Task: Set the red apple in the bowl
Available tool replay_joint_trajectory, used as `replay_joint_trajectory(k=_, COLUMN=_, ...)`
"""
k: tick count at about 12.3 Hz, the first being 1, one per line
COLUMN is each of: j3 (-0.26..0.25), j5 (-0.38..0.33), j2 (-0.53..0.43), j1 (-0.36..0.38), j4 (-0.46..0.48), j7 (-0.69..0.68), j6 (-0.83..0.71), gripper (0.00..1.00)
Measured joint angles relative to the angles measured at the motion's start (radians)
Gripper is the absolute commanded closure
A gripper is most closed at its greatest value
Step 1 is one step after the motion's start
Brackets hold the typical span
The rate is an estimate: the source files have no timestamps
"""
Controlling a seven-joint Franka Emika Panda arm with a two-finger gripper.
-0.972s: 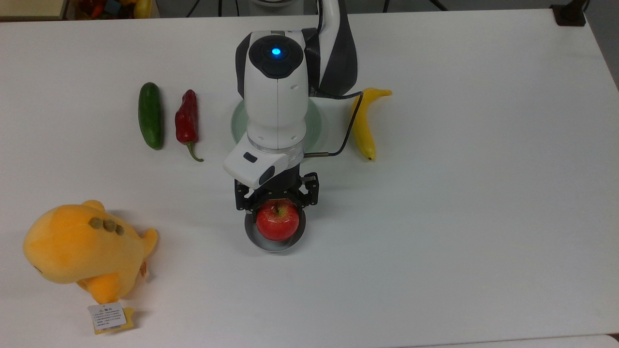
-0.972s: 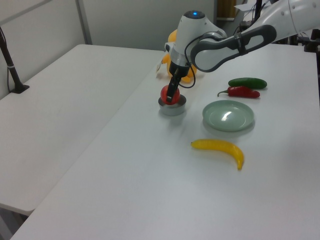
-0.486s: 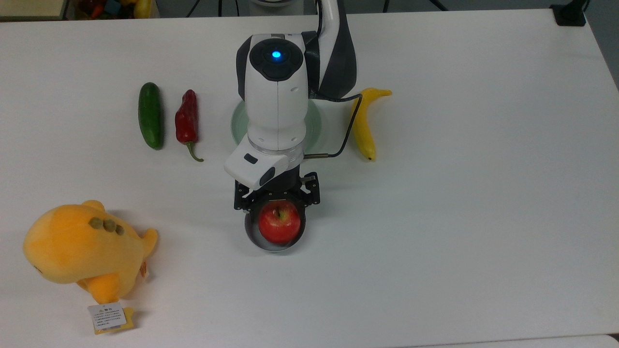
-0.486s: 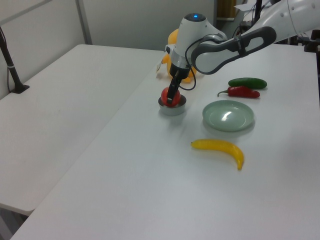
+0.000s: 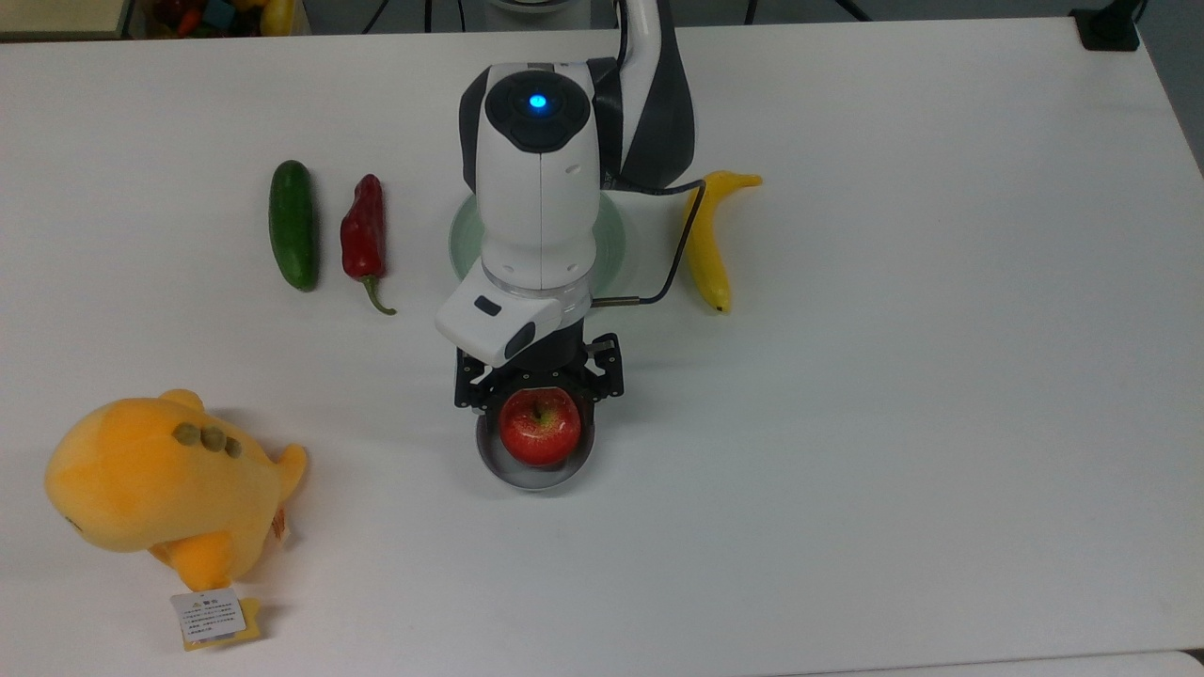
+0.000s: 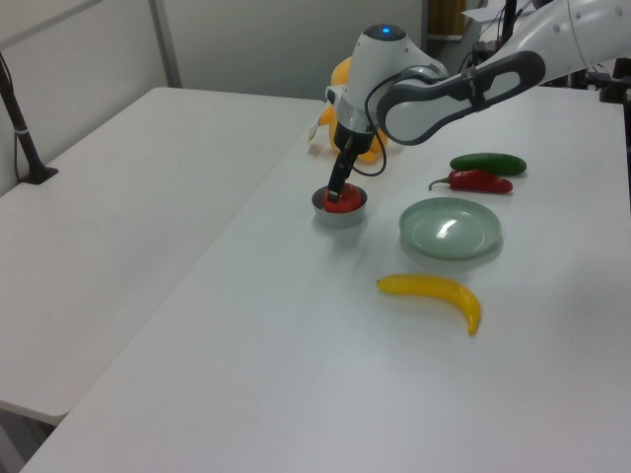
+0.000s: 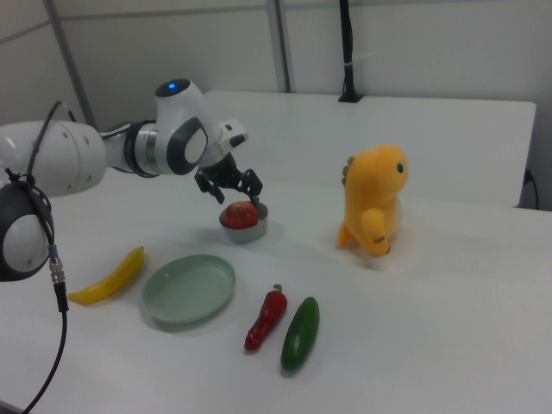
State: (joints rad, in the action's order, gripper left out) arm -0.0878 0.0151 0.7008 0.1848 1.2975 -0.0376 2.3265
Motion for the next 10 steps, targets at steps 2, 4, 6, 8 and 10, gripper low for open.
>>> replay_joint_trajectory(k=2, j3=0.000, j5=0.000, j2=-0.029, j1=0.000, j4=0.003, j7=0.000, j6=0.000, gripper=0.00)
replay_joint_trajectory(k=4, j3=0.000, j5=0.000, j2=-0.093, j1=-0.001, j4=0.028, j7=0.000, j6=-0.001, gripper=0.00)
replay_joint_trajectory(k=6, j3=-0.001, j5=0.000, j2=-0.193, j1=-0.002, j4=0.065, j7=0.000, j6=-0.081, gripper=0.00)
replay_joint_trajectory(k=8, j3=-0.003, j5=0.000, j2=-0.273, j1=-0.005, j4=0.071, j7=0.000, j6=-0.197, gripper=0.00)
replay_joint_trajectory(k=10, j3=-0.003, j5=0.000, j2=-0.366, j1=-0.017, j4=0.080, j7=0.000, j6=-0.318, gripper=0.00)
